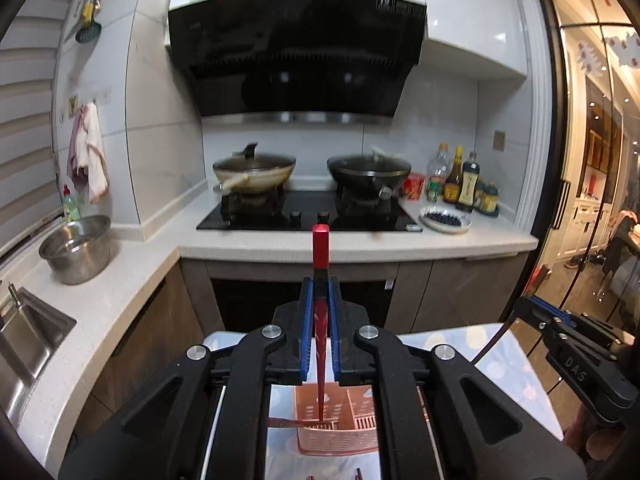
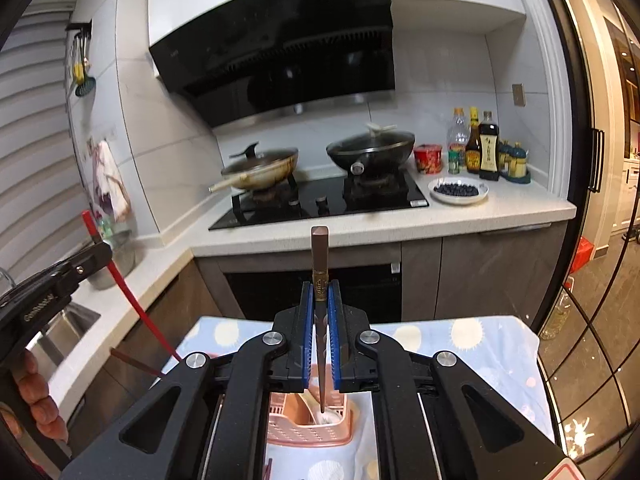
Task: Organize utensils
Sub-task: 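Open both tools to release the chopsticks into the holder and withdraw, then grasp another red chopstick with the left tool while the right tool grasps a green chopstick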
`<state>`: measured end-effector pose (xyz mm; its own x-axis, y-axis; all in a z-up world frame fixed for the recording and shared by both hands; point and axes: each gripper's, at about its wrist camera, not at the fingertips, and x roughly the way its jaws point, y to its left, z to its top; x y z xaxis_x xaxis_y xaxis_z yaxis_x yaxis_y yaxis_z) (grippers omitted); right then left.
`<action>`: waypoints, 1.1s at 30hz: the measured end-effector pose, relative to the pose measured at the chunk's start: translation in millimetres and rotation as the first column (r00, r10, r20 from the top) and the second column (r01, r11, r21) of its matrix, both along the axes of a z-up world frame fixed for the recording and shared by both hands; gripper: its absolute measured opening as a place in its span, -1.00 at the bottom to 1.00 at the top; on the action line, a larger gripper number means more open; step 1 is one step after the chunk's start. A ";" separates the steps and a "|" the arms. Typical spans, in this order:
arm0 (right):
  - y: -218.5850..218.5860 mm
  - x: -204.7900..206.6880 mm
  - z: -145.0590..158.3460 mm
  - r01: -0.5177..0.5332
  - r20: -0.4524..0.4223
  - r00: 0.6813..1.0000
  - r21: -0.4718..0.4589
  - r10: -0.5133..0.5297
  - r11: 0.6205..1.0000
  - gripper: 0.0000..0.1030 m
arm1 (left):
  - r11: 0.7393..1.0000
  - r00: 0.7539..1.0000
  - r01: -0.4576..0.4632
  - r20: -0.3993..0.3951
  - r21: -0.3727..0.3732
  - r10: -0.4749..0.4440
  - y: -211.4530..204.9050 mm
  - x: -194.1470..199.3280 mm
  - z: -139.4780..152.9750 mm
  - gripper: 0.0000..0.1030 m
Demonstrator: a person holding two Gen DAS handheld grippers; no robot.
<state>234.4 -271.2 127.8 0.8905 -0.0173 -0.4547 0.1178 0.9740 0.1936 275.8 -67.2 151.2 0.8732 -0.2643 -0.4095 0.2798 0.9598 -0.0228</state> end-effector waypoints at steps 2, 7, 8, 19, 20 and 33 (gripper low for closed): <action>2.5 6.1 -11.4 -0.006 -0.026 1.000 -0.004 0.006 1.000 -0.87 | 1.000 0.999 -0.005 -0.034 0.005 0.006 0.2 8.7 -15.7 -0.86; 9.1 13.3 -29.3 -0.010 -0.060 0.998 -0.026 0.008 1.000 -0.83 | 1.000 0.997 0.003 -0.077 0.022 -0.001 -2.1 15.8 -36.3 -0.83; 10.1 11.6 -30.4 -0.003 -0.056 0.998 -0.034 0.002 0.999 -0.71 | 1.000 0.997 0.003 -0.074 0.019 -0.001 -1.5 15.1 -36.9 -0.81; 16.7 -31.3 -26.4 0.003 -0.011 1.000 -0.059 -0.003 0.998 -0.33 | 1.000 0.999 -0.028 -0.022 -0.011 0.027 20.1 -18.7 -24.0 -0.10; 17.6 -38.7 -27.2 0.006 -0.010 1.000 -0.065 -0.006 0.998 -0.32 | 1.000 0.999 -0.028 -0.022 -0.012 0.028 24.3 -25.4 -24.7 -0.10; 55.8 -147.1 -117.3 -0.034 -0.211 0.978 -0.131 0.006 0.991 -0.27 | 0.992 0.984 -0.063 -0.157 0.105 0.079 59.7 -109.7 -108.5 -0.09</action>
<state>87.3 -215.5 10.5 0.7765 -0.0734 -0.6259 0.1219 0.9919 0.0350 166.1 -7.5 42.7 0.8090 -0.1546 -0.5671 0.2111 0.9769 0.0347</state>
